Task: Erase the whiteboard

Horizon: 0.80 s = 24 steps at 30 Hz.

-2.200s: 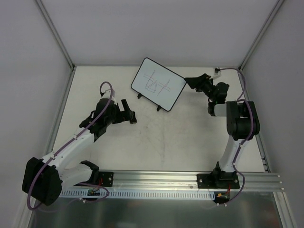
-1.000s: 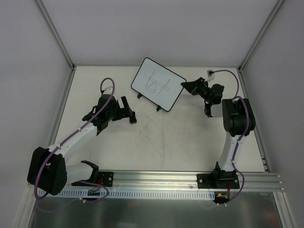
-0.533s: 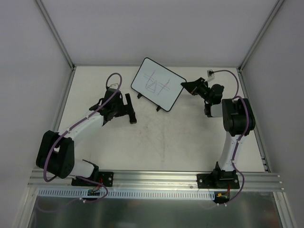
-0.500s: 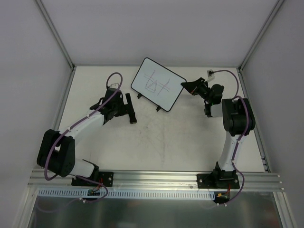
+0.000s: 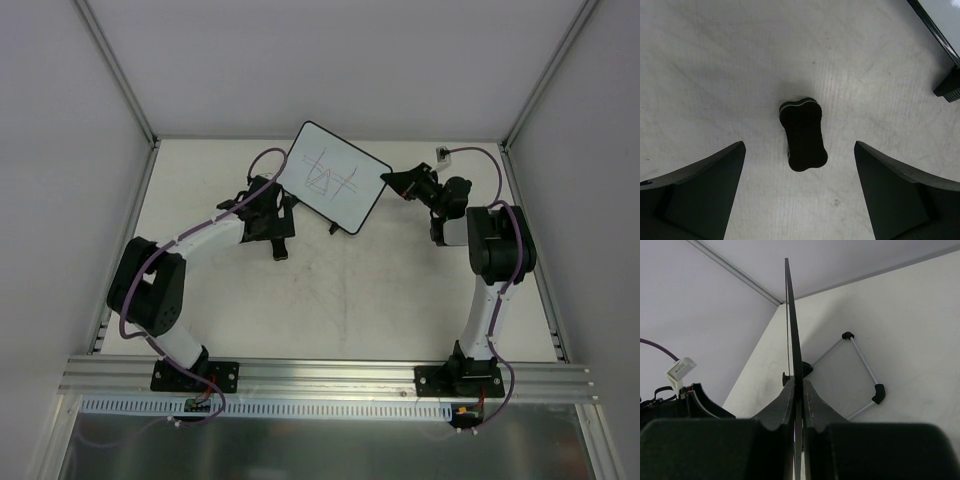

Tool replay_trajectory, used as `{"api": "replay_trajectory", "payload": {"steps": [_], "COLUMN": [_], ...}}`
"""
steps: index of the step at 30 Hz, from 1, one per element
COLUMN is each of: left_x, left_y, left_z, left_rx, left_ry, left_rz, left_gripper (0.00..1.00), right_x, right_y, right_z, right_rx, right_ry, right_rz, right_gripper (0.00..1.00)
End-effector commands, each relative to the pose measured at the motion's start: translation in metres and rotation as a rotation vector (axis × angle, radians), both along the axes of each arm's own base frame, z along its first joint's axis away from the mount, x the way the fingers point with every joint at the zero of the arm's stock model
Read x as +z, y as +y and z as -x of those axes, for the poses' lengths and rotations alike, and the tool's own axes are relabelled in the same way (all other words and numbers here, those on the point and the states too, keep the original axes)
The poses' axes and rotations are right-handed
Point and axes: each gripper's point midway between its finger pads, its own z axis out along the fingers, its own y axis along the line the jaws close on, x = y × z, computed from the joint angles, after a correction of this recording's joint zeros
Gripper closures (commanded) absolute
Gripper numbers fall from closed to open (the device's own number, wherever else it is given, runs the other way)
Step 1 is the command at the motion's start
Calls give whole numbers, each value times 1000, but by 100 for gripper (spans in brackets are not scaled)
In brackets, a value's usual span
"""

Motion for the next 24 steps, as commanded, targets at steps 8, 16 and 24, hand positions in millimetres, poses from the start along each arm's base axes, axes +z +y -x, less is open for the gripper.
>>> {"api": "replay_trajectory", "payload": {"steps": [8,16,24], "left_x": [-16,-31,-42], "left_y": [-3,-4,-14], "left_z": [4,8,2], "left_rx": [4,35,74], "left_ry": [59,97,108], "left_rz": [-63,-63,-66], "left_gripper": [16,20,25], "right_x": [27,26,29], "right_y": [4,2,4], "right_z": [-2,-2,-3], "right_rx": [29,28,34], "right_ry": [-143,-146,-154], "right_rz": [1,2,-6], "right_gripper": [100,99,100]}}
